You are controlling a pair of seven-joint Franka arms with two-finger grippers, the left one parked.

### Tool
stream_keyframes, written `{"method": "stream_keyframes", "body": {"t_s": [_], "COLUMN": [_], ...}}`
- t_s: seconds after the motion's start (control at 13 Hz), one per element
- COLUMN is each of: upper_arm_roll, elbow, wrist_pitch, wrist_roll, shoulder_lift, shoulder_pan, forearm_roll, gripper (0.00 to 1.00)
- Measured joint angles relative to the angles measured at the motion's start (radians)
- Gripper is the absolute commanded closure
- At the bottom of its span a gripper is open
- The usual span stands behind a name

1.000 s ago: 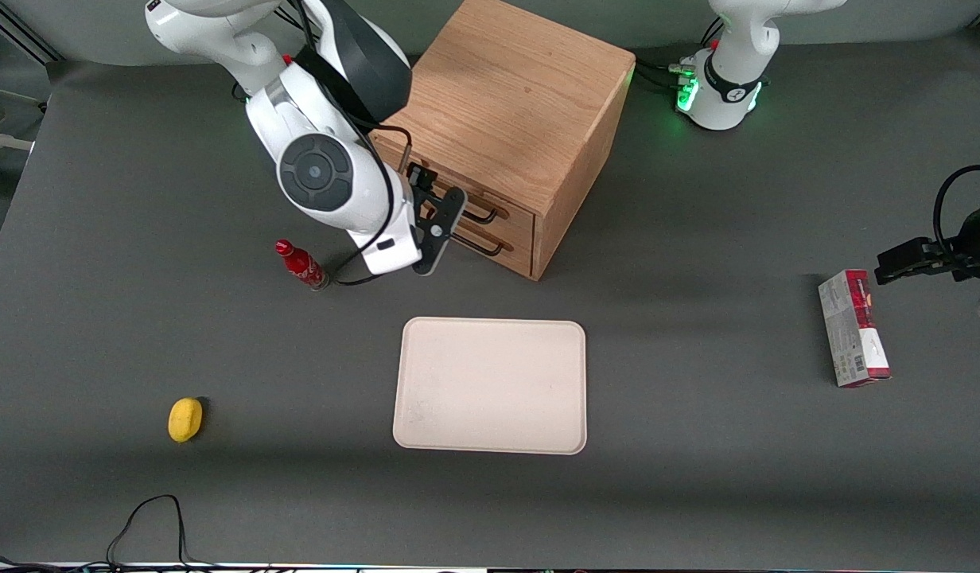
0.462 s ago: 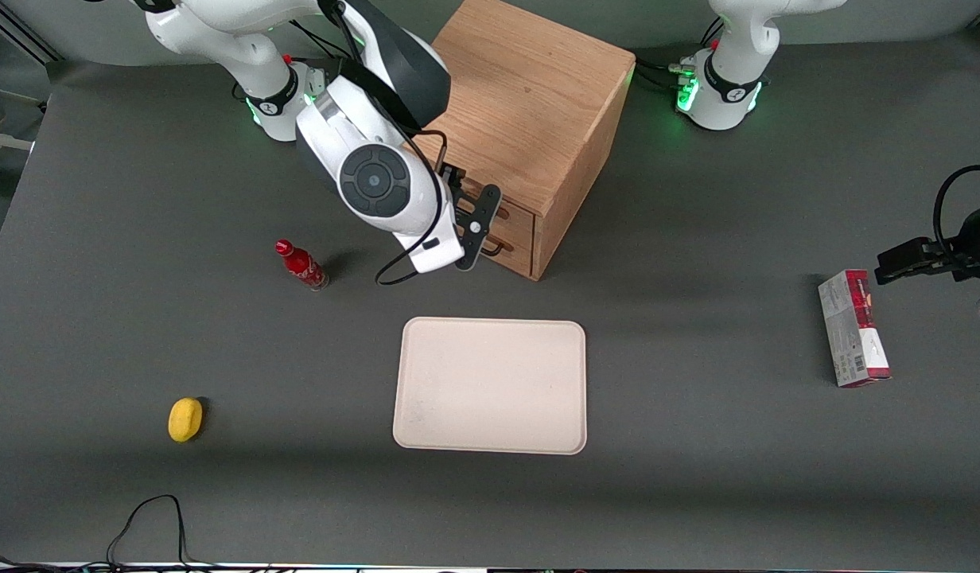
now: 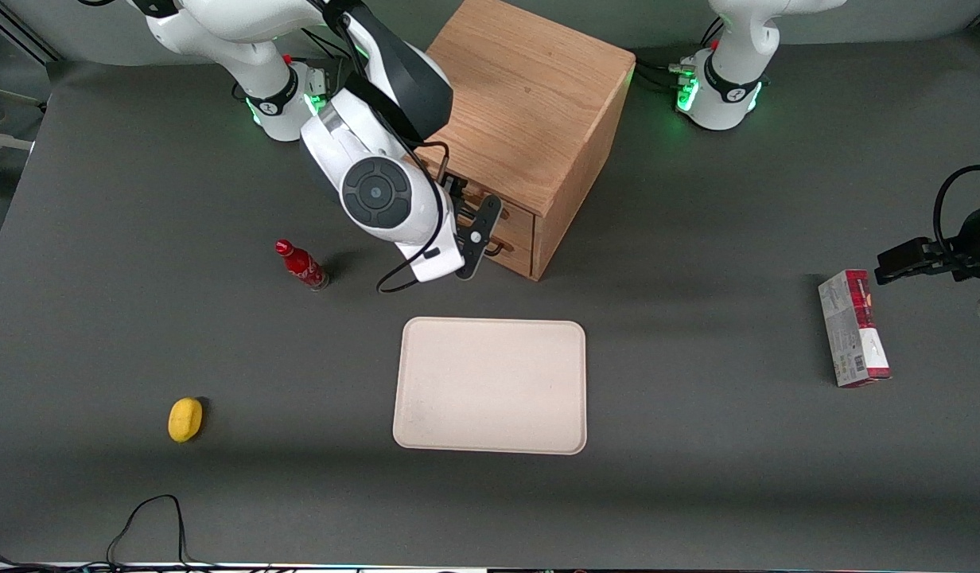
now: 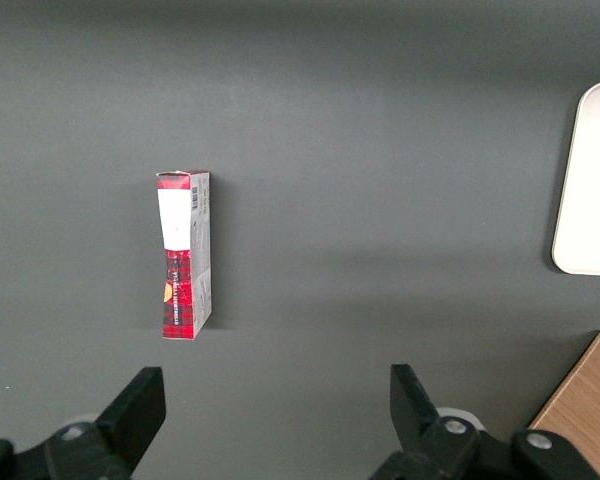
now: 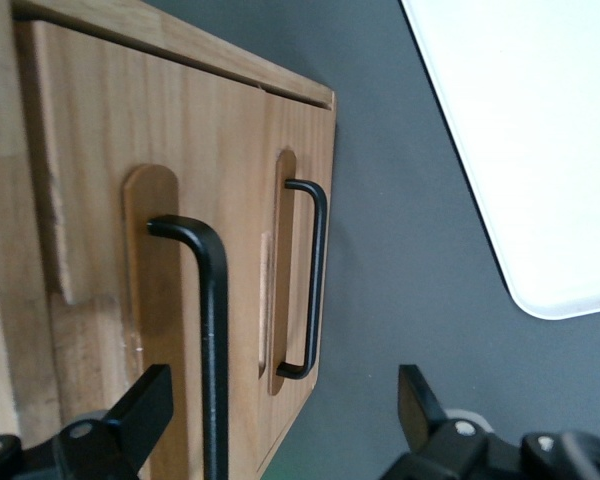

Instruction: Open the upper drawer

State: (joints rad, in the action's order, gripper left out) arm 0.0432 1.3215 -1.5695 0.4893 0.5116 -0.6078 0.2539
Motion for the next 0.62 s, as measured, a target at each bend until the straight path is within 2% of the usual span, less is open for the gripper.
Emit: {"method": "stream_keyframes", "body": {"t_s": [0.62], "upper_arm_roll": [-0.002], "elbow": [0.049], "wrist_pitch": [0.002], "wrist_roll": [-0.002], "shoulder_lift": [0.005], "shoulder_pan": [0.001], "forearm_roll": [0.0], "gripper": [0.0]}}
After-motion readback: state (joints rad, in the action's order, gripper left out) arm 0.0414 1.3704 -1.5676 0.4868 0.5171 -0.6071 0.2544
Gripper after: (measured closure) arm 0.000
